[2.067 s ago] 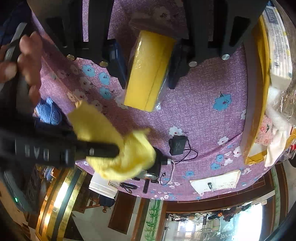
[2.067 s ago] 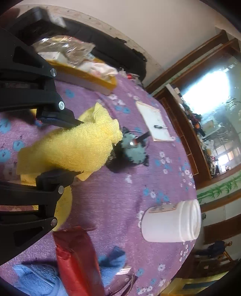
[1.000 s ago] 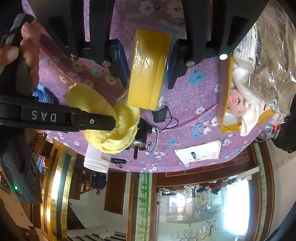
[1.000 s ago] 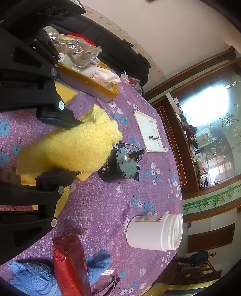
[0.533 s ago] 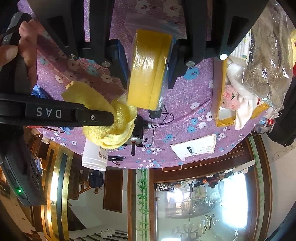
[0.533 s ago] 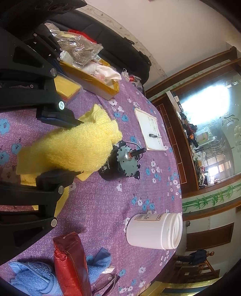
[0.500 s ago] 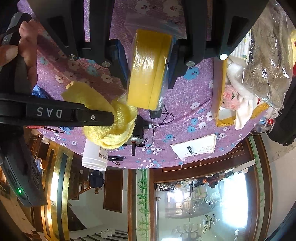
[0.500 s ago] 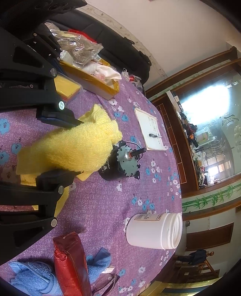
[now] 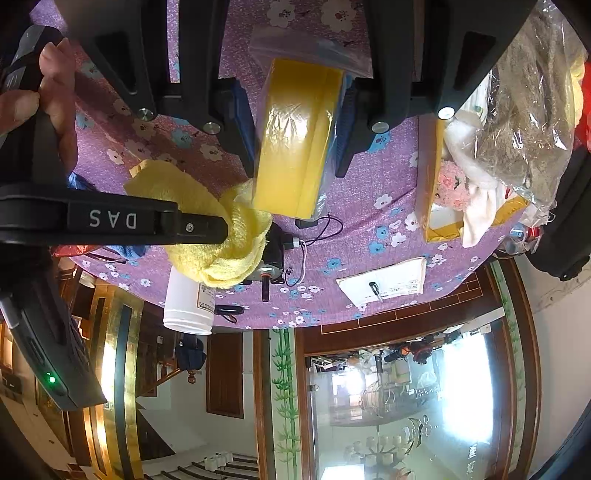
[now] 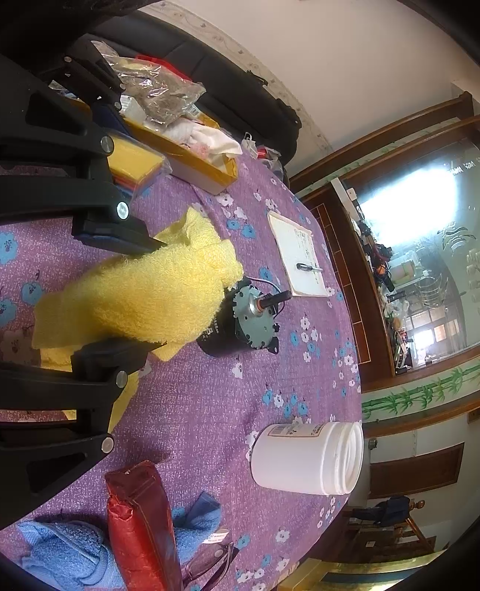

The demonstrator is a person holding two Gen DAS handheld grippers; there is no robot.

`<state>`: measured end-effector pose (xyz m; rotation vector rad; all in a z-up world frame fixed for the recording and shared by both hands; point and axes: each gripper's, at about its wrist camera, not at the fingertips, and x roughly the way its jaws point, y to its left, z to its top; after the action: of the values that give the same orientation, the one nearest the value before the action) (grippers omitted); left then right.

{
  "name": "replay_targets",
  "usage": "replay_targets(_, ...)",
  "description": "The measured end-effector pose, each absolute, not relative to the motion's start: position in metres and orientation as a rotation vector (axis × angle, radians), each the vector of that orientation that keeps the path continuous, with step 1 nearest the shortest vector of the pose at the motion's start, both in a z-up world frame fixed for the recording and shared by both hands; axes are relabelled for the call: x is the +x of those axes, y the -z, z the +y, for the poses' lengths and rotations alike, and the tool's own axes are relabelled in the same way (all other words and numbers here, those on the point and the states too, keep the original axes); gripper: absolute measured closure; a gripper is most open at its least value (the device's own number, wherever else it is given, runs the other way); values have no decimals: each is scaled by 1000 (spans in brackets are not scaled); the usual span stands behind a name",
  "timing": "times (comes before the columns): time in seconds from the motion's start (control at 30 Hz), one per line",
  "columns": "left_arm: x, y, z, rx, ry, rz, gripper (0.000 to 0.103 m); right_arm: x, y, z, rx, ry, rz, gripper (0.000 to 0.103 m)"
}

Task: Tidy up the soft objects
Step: 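Carry the yellow sponge and yellow towel toward the foam box with both tools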

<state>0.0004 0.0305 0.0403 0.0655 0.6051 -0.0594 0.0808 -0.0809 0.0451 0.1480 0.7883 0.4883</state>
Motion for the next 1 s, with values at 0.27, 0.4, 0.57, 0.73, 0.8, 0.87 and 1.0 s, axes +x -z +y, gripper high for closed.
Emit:
replay_targets(0.27,-2,-43,31,73,53,593,65,78,-47,-80,121,-459,757,61)
replay_targets(0.4,-5,-49,33,51,62,569,65,79,-51,-84,125,-424,734,61)
replay_targets(0.57,-19,-71,47,-12,79,534,65,67,-66,-89,200,-415,725,60)
replay_targets(0.73,-38,-97,72,-71,83,497,65,47,-82,-74,226,-453,697,60)
replay_targets(0.8,-44,-105,84,-90,68,480,65,42,-88,-64,228,-480,690,60)
replay_targets(0.87,-53,-115,100,-107,41,453,64,36,-93,-52,213,-497,682,60)
replay_targets(1.0,-64,-126,131,-148,-14,425,64,26,-100,-26,192,-545,685,60)
